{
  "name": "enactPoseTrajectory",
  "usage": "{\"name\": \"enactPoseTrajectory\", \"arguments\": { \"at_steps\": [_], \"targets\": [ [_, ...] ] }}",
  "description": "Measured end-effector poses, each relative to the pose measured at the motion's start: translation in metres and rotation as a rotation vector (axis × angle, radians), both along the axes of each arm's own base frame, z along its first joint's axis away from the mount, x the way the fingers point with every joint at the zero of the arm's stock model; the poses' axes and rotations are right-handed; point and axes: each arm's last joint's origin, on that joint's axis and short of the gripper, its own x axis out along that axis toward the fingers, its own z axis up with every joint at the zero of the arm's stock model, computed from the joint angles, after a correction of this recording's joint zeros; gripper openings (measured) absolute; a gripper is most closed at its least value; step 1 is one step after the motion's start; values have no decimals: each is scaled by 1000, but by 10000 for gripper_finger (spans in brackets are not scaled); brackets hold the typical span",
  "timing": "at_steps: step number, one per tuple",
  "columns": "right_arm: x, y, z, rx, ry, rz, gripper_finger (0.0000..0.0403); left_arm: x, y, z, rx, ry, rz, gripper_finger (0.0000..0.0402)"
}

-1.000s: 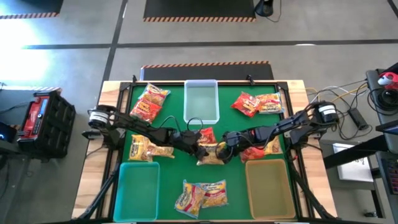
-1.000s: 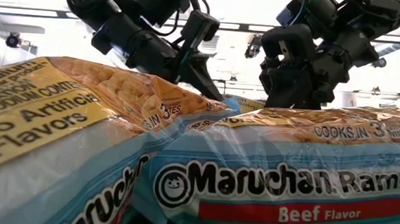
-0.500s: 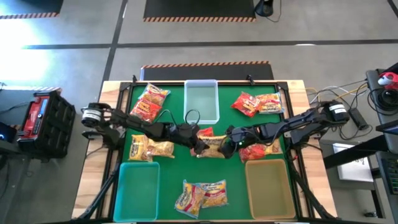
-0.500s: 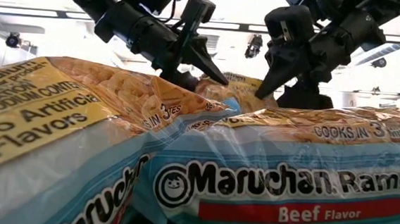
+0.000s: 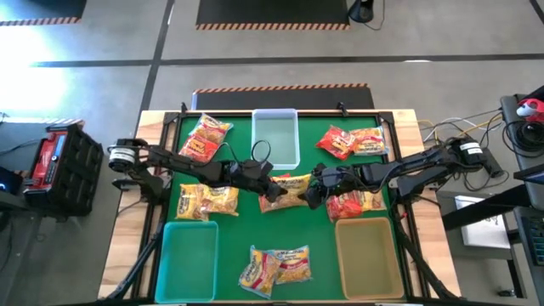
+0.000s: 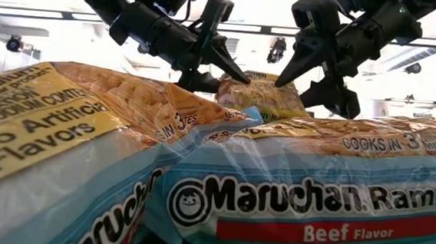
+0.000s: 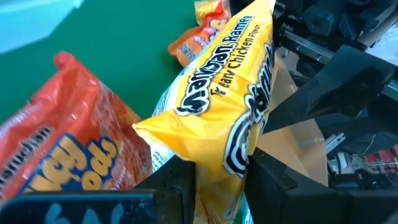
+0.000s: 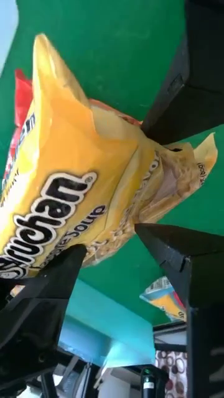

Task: Sort Maruchan noodles
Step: Put the yellow noodle pack into the transparent bin

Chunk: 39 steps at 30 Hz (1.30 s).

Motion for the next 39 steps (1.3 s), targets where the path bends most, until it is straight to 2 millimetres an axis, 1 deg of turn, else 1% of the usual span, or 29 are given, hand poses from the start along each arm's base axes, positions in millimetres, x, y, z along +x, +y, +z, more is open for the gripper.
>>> {"name": "enactPoseTrajectory", "arguments": {
  "at_steps": [3,7,14,22,29,33,39],
  "targets": [
    [0,-5,0,-19,-3,-8,201,-1,7,2,13,-6,13,88],
    [1,-16,2,-69,-17,-65,201,-2,19,5,39,-16,43,88],
    [2,-35,8,-107,-70,-136,201,-8,47,14,78,-43,93,88],
    [6,-59,14,-128,-147,-208,201,-19,80,27,133,-80,137,88],
    [6,-83,20,-180,-215,-270,201,-27,107,30,159,-85,188,88],
    [4,-97,25,-183,-256,-307,201,-36,126,24,171,-33,260,87],
    [4,-107,32,-225,-327,-338,201,-43,142,21,188,-5,296,86]
  ]
}}
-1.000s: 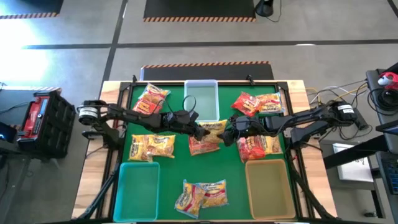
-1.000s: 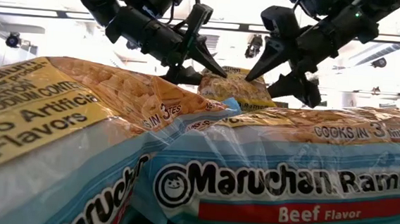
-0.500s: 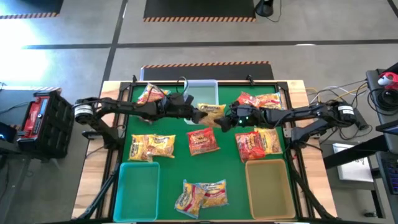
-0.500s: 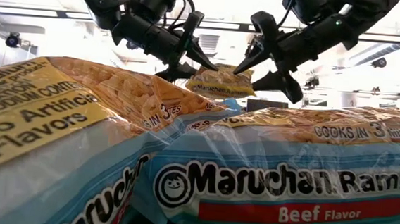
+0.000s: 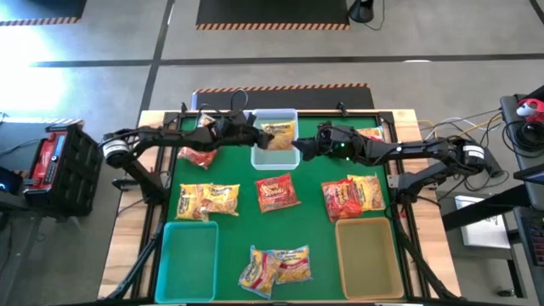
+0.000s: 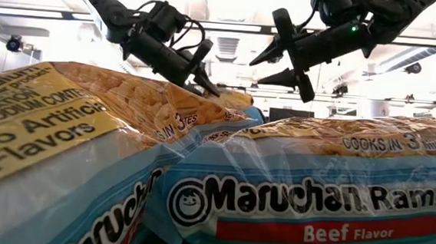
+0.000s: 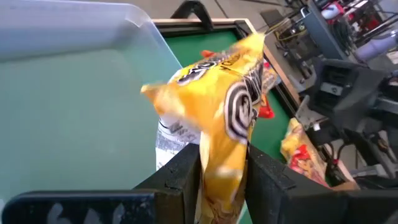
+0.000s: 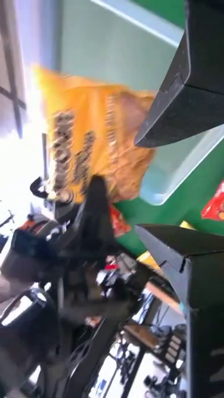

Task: Sort Maruchan noodles
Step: Put the yellow noodle pack into the transparent bin

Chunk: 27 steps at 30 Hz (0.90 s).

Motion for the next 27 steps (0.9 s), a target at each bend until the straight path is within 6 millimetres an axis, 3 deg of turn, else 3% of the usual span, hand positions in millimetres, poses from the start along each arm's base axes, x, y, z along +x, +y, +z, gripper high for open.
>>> {"name": "enactPoseTrajectory", "arguments": {
  "at_steps": [11,27],
  "targets": [
    [-1,0,-1,6,8,-6,201,-5,47,12,174,70,64,78],
    [-1,0,-2,25,-1,-20,201,34,97,-8,241,180,121,78]
  ]
}}
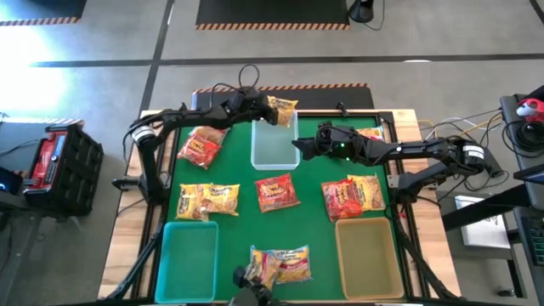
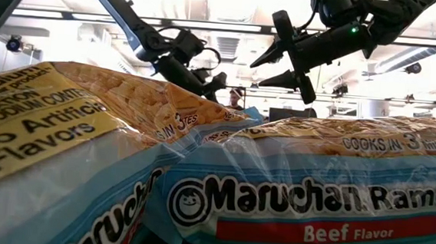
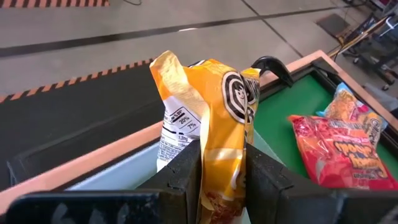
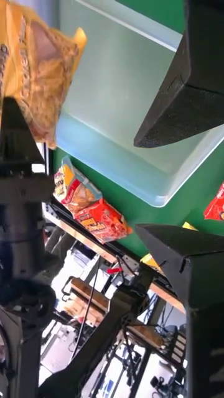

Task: Sort Maruchan noodles
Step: Put the yellow noodle pack into the transparent bin

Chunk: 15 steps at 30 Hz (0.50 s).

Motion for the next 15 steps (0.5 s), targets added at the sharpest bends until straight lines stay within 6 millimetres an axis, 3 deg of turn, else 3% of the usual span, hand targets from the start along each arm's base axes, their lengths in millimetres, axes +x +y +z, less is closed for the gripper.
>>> {"name": "enactPoseTrajectory", "arguments": {
  "at_steps": [15],
  "targets": [
    [0,0,-2,4,15,0,201,8,11,-14,10,106,56,80]
  ]
}}
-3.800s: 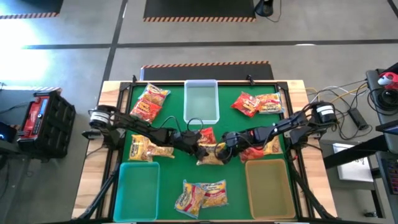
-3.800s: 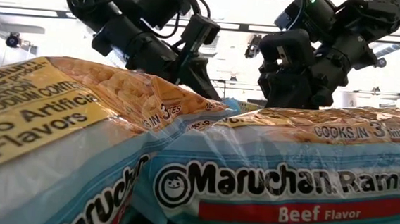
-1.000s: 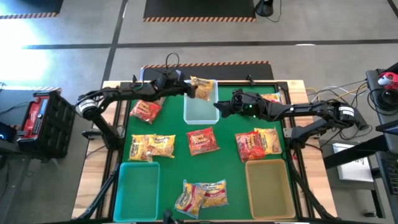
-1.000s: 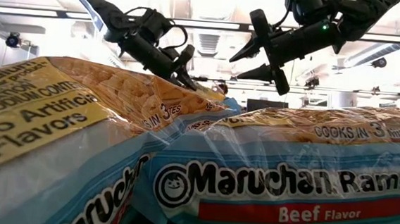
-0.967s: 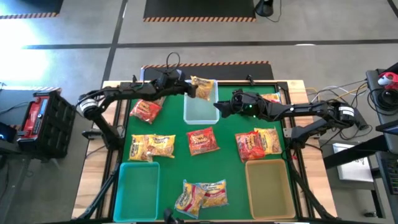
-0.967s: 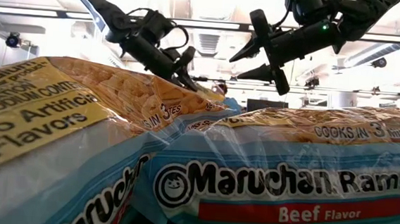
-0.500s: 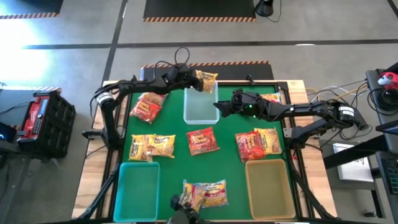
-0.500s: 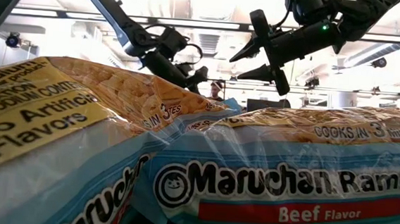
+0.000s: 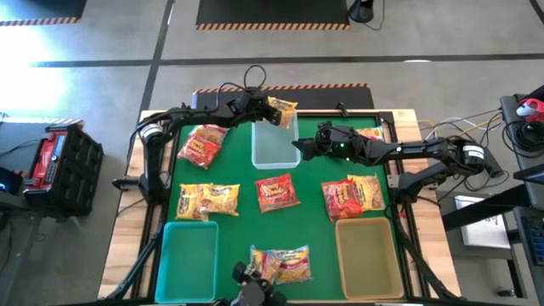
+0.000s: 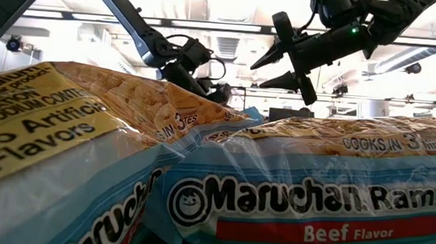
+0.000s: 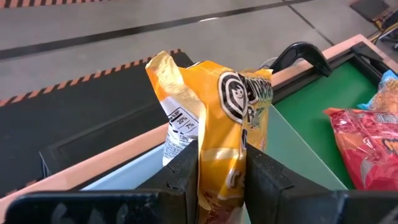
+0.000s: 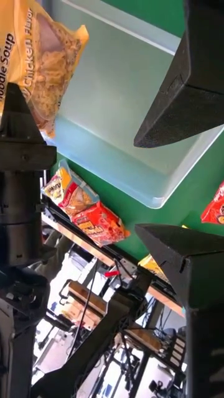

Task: Sort Maruchan noodles
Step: Put the yellow noodle pack into the transparent bin, then put the orange noodle pack into the orange bin

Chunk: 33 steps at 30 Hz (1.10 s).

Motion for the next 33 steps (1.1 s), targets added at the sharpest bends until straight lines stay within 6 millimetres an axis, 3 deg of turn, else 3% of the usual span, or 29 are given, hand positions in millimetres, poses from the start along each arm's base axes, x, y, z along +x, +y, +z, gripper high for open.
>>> {"name": "enactPoseTrajectory", "arguments": {
  "at_steps": [13,19,27,33],
  "targets": [
    [0,1,0,11,-2,33,201,-8,-2,-6,-71,148,-6,155],
    [-1,2,-3,45,29,54,201,-8,5,14,-10,288,0,168],
    [-17,7,-3,120,139,38,201,-3,11,55,79,388,-46,169],
    [-30,11,6,136,156,32,201,-5,11,56,66,416,-53,169]
  ]
}}
